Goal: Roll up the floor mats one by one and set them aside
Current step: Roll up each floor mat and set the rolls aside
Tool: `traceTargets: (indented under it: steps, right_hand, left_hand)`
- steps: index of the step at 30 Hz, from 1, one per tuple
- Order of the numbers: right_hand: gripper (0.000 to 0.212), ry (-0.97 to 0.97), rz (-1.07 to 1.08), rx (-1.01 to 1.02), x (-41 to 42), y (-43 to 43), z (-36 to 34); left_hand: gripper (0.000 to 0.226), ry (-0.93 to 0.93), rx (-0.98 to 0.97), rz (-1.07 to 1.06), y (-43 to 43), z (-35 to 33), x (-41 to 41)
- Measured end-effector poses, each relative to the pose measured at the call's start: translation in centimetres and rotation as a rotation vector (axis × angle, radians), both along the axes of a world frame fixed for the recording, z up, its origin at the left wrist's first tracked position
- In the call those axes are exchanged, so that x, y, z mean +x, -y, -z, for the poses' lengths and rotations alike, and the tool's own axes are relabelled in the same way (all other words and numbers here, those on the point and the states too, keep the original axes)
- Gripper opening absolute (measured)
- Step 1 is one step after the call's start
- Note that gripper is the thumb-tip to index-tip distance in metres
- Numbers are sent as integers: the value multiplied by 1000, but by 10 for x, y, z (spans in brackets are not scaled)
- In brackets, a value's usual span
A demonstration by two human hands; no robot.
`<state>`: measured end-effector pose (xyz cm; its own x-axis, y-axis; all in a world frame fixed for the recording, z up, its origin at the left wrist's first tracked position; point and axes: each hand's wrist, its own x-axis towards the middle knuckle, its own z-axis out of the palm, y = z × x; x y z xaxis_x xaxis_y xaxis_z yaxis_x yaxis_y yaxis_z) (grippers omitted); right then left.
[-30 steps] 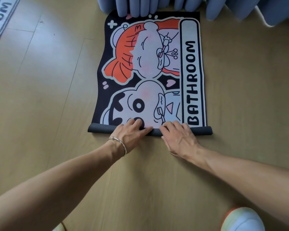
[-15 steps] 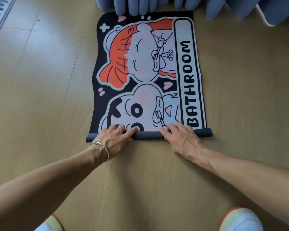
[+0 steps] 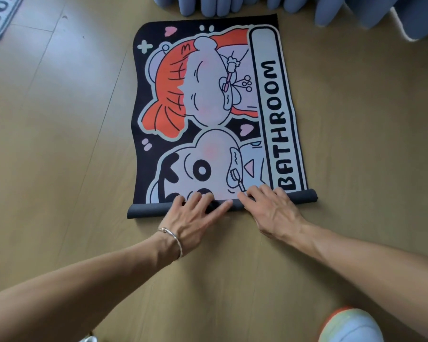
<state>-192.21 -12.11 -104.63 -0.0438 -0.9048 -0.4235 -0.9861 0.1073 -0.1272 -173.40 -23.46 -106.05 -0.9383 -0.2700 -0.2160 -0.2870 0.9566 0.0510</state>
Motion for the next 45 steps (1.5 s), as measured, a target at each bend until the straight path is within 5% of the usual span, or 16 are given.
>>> traceTargets:
  steps: [15,19,26,45]
  right_hand:
    - [83,-16,79,94,30,-7,0]
    - [70,-2,126,177,26,8,-1]
    - [77,-29,111,210,12,31,3]
    - [76,-39,122,165,15,35,-8]
  left_hand:
    - [62,280,186,-189,-7,1,-23]
    - [62,305,141,-162,7,-3,-33]
    - [65,166,36,-125,8,3,-19]
    - [66,336,81,-172,47,-6,-55]
